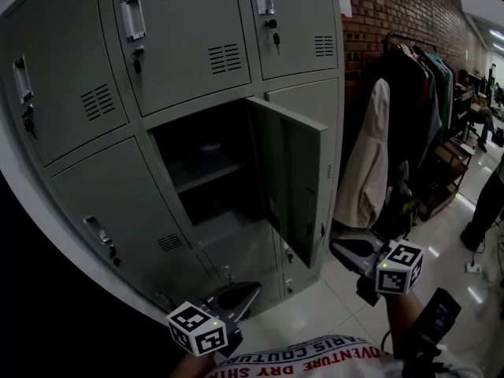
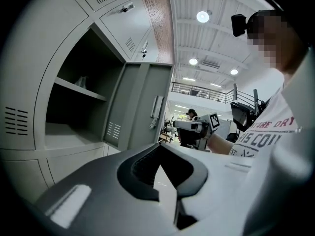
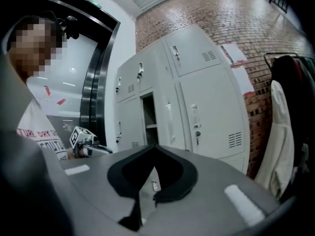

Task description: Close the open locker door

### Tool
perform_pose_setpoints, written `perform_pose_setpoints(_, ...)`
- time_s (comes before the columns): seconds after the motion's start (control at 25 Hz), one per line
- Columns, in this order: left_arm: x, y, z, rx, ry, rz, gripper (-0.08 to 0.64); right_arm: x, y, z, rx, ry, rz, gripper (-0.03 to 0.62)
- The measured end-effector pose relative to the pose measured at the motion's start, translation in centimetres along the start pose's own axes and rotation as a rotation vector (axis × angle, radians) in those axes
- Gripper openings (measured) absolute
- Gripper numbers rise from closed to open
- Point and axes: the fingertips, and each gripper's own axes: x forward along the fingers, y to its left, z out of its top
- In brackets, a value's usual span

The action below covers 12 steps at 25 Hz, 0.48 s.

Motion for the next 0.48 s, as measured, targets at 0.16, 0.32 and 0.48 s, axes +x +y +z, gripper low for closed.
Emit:
perform_pose_setpoints(0.16, -0.1, 1.0, -0.8, -0.013, 0.01, 0.005, 0.006, 1.2, -4.0, 2.6, -0.003, -0.057, -0.073, -0.006)
perform_pose_setpoints(0.32, -0.5, 2.3, -1.5, -0.027, 0.026, 0.02, 0.006, 3.1, -5.5, 3.8, -0.019, -0.077, -0.123, -0.006)
perform_pose_setpoints(0.48, -1.1, 3.7, -1.0, -0.025, 0.019, 0.026, 0.006, 5.0, -4.4, 3.9, -0.041, -0.078, -0.102, -0.011)
